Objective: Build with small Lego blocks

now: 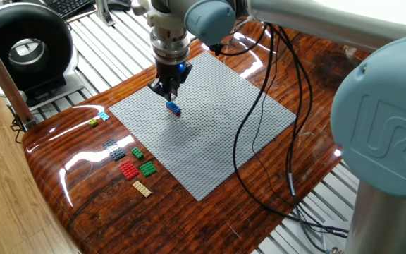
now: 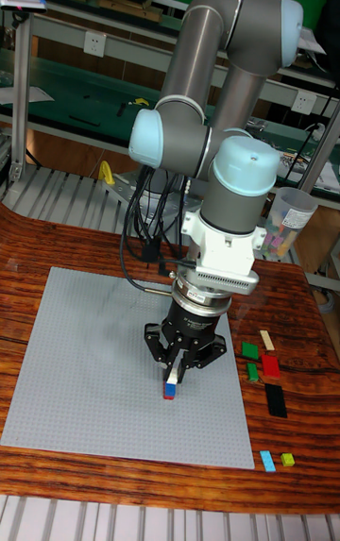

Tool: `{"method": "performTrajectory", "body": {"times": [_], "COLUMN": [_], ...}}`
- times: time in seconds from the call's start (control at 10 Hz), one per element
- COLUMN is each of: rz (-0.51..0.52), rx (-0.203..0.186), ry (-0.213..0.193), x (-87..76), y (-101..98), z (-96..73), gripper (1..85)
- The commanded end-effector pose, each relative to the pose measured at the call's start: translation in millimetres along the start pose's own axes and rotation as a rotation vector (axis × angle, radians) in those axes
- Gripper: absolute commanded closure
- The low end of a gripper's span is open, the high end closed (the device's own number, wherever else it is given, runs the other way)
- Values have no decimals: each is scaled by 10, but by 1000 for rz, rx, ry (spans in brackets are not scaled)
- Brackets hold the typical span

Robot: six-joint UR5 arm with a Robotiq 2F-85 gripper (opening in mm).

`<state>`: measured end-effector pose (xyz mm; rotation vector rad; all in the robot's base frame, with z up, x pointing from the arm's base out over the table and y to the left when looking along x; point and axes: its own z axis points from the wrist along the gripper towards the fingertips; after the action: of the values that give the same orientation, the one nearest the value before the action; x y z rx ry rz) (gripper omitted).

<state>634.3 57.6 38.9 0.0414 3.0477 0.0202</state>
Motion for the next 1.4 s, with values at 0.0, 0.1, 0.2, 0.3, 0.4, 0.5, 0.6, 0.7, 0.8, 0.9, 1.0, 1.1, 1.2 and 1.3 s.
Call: {"method": "performTrajectory", "body": {"times": [0.0, 0.1, 0.2, 0.3, 0.4, 0.5, 0.6, 0.7, 0.8, 0.9, 1.0, 1.1, 1.2, 1.3], "rz": [28, 30, 22, -1, -28, -51, -59, -60, -54, -50, -49, -58, -60, -59], "rx": [-28, -31, -23, -8, -3, 12, 3, -3, -33, -46, -41, -27, -18, -10], "ry": [23, 23, 21, 19, 14, 5, -7, -8, -1, 8, 16, 2, 2, 1], "x": [63, 63, 61, 46, 24, 2, -1, 3, 25, 49, 69, 32, 32, 14], "y": [57, 83, 91, 58, 36, 3, 19, 34, 113, 144, 131, 96, 73, 48], "z": [8, 24, 47, 68, 46, 11, -41, -55, -56, -58, -58, -56, -55, -36], "gripper": [843, 843, 843, 843, 843, 843, 843, 843, 843, 843, 843, 843, 843, 843]}}
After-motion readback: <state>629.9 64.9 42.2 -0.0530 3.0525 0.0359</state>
